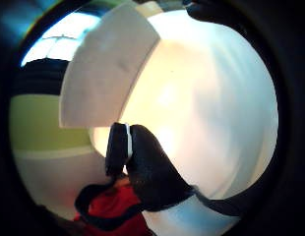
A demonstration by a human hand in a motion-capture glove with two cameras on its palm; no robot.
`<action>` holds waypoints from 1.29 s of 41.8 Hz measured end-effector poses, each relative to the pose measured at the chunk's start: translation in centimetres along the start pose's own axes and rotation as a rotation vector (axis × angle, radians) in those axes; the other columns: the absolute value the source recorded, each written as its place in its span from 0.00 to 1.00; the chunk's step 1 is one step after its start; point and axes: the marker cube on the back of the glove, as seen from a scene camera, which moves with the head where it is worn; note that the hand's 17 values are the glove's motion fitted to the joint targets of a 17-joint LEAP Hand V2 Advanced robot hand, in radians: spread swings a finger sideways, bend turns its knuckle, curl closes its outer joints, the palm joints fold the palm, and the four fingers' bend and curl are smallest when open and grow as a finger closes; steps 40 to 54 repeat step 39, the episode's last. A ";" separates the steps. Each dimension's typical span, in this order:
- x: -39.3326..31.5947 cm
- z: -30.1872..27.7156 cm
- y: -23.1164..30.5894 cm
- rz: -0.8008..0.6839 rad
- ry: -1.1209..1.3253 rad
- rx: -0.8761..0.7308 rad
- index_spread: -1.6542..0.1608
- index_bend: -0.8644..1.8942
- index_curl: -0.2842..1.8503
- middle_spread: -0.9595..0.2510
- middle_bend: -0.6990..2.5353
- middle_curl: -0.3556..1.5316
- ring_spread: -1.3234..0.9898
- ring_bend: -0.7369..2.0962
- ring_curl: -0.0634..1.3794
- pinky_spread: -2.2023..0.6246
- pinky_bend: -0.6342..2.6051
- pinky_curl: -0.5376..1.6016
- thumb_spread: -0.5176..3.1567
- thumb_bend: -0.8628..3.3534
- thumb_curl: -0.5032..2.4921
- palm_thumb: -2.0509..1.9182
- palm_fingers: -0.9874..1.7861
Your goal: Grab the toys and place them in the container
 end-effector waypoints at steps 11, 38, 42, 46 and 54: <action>0.2 -0.4 0.8 -0.020 -0.012 0.017 0.71 0.39 0.33 0.74 0.26 0.34 0.56 0.31 0.15 0.81 0.40 0.38 0.43 0.18 0.21 0.48 0.31; -1.0 -1.5 -0.8 0.039 -0.019 0.053 0.71 0.39 0.33 0.74 0.26 0.33 0.56 0.31 0.14 0.81 0.39 0.39 0.44 0.19 0.21 0.49 0.32; -0.9 -1.5 -0.8 0.041 -0.022 0.054 0.71 0.39 0.33 0.74 0.26 0.33 0.56 0.31 0.14 0.81 0.39 0.39 0.44 0.19 0.21 0.49 0.32; -0.9 -1.5 -0.8 0.041 -0.022 0.054 0.71 0.39 0.33 0.74 0.26 0.33 0.56 0.31 0.14 0.81 0.39 0.39 0.44 0.19 0.21 0.49 0.32; -0.9 -1.5 -0.8 0.041 -0.022 0.054 0.71 0.39 0.33 0.74 0.26 0.33 0.56 0.31 0.14 0.81 0.39 0.39 0.44 0.19 0.21 0.49 0.32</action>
